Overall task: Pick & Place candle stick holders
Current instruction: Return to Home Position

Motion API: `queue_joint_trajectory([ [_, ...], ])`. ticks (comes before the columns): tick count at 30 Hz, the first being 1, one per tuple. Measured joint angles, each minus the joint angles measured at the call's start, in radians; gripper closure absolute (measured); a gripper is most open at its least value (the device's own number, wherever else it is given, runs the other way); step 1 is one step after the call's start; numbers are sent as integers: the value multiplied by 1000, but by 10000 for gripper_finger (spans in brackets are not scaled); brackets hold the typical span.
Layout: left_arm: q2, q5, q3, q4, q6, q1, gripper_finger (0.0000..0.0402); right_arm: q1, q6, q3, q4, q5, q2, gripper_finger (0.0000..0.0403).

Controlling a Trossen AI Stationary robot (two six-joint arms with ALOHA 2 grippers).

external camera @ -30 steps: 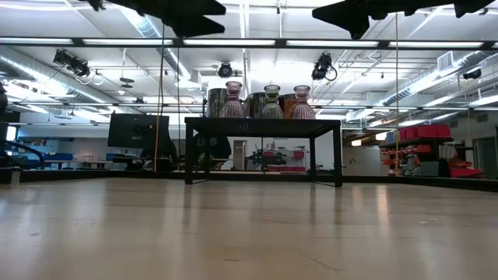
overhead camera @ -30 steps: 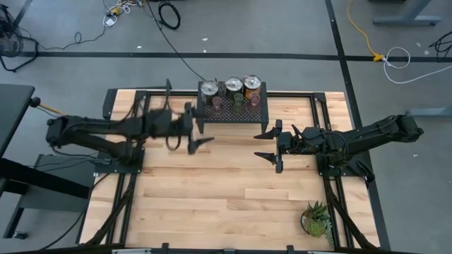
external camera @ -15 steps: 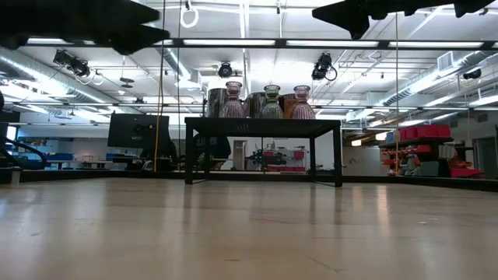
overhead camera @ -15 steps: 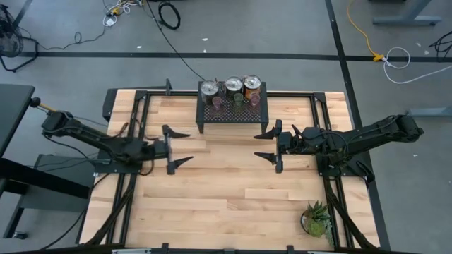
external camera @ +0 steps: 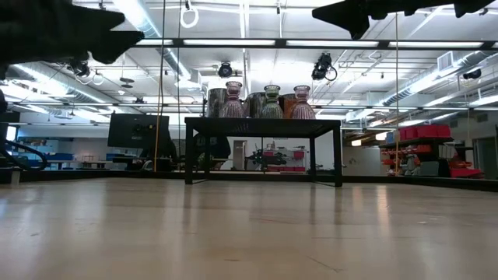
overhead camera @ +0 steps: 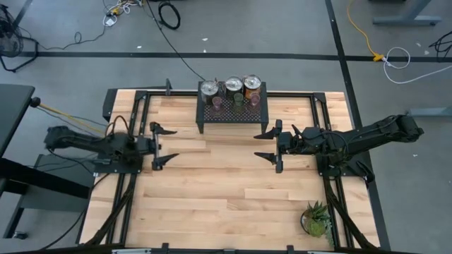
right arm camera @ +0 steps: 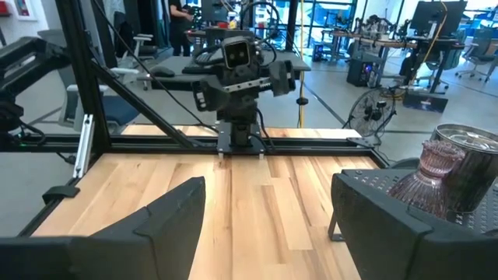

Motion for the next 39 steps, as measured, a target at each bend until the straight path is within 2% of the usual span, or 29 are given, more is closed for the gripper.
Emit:
queue_joint_trajectory([
  [3, -58, 110, 0, -107, -43, 39, 12, 0, 0, 0, 0, 0, 0, 124],
  [10, -59, 59, -1, -343, -187, 52, 12, 0, 0, 0, 0, 0, 0, 124],
  [28, -57, 55, -1, -346, -193, 50, 12, -1, 0, -3, 6, -1, 0, 124],
  [31, -57, 56, -1, -346, -193, 50, 12, -9, 0, -73, 119, 4, -15, 124],
  [35, -57, 56, -1, -347, -193, 50, 12, -15, 0, -250, 345, -41, -65, 124],
  [39, -59, 56, -1, -344, -193, 50, 12, -22, 1, -414, 370, -50, -186, 124],
])
